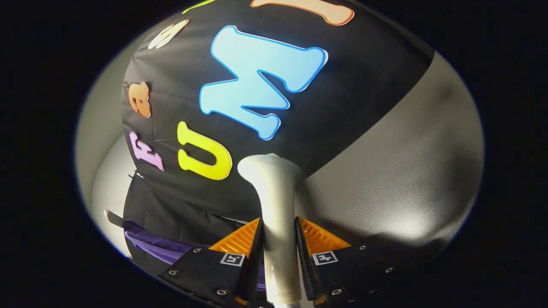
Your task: Iron the clothes twice with a garment steamer, once on the left side and once on the right side.
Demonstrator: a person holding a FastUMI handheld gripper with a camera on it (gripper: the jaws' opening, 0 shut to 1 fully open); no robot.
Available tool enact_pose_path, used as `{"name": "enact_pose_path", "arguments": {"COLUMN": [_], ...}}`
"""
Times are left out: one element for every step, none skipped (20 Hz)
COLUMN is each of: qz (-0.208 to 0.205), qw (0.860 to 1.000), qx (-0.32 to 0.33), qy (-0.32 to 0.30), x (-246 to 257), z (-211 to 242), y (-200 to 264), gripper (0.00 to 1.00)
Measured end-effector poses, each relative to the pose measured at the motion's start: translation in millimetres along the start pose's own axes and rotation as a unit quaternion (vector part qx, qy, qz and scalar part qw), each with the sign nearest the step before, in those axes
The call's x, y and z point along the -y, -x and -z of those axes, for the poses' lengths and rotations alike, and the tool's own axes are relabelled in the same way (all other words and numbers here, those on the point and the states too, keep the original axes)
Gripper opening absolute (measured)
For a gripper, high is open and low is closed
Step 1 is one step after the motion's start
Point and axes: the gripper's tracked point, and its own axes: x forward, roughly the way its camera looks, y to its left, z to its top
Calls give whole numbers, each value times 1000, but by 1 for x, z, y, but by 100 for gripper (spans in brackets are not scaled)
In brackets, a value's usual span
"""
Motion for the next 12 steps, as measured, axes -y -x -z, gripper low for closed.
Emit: {"name": "enact_pose_path", "arguments": {"qz": [-7,-13,-21,-26,-26,-19,-9,1,7,9,8,8], "qw": [1000,1000,999,999,999,1000,1000,998,997,995,993,992], "qx": [0,1,0,1,4,13,24,37,46,54,62,67], "qy": [-7,-19,-24,-30,-31,-21,7,41,66,86,98,109], "x": [0,-1,-3,-4,-6,-5,-7,-9,-14,-20,-25,-30], "z": [1,0,2,3,2,3,6,8,14,20,28,38], "y": [2,1,6,7,8,10,14,19,25,32,37,42], "gripper": [42,41,40,39,39,39,39,36,33,31,30,30]}}
